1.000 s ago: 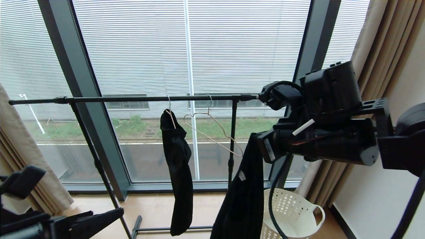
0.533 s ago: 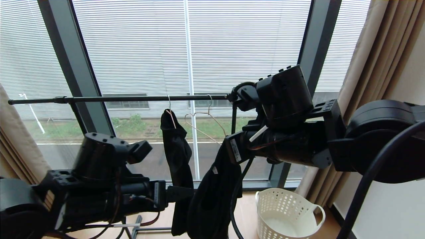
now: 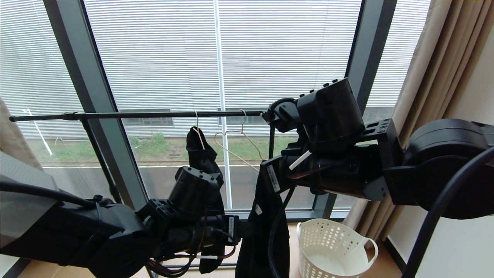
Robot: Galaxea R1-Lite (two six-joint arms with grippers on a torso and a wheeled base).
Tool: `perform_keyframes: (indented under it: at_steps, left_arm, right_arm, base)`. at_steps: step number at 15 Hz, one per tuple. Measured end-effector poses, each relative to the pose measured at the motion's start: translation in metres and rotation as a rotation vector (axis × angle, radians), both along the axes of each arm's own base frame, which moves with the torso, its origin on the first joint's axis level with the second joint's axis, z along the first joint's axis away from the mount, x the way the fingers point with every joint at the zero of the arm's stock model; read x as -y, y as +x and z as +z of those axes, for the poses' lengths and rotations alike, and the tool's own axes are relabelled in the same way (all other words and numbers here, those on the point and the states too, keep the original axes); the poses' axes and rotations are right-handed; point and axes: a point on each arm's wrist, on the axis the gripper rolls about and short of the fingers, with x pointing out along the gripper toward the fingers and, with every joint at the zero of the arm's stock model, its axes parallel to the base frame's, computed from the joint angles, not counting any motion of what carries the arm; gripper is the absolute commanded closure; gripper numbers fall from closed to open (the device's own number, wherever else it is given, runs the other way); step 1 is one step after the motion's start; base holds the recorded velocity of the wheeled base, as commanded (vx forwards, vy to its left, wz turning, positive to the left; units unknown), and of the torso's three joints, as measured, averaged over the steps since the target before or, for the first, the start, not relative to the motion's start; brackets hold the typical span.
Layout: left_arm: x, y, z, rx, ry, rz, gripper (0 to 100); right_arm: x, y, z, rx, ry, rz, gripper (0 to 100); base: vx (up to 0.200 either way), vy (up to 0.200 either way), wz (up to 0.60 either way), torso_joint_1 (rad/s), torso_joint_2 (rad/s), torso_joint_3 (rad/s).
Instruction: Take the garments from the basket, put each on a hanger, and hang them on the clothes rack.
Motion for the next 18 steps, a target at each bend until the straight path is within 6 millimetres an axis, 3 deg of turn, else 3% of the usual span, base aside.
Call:
perform_keyframes:
  at_steps: [6,15,16,18]
  left_arm:
    - [0.006,0.003,-0.010,-0.021,0.019,0.020,0]
    - [-0.003,0.011,-0.014,-0.024,0.036,0.088,0]
    - [-0.003,0.011,-0.015,-0.027,0.037,0.091,100]
    - [-0.005,0.011,-0.015,-0.032,0.035,0.100,100]
  right_arm:
    - [0.006,-0.006,0.008,0.016,0.012,-0.002,100]
    - [0.012,-0.008,0.015,0.032,0.024,-0.010,100]
    - [0.013,-0.007,0.015,0.033,0.025,-0.011,100]
    - [0.014,-0.007,0.016,0.035,0.026,-0.013,100]
  base:
    - [0.000,0.000,0.00,0.000,0.00,0.000]
    - [0.000,0.000,0.00,0.000,0.00,0.000]
    - [0.000,0.000,0.00,0.000,0.00,0.000]
    - [0.000,0.000,0.00,0.000,0.00,0.000]
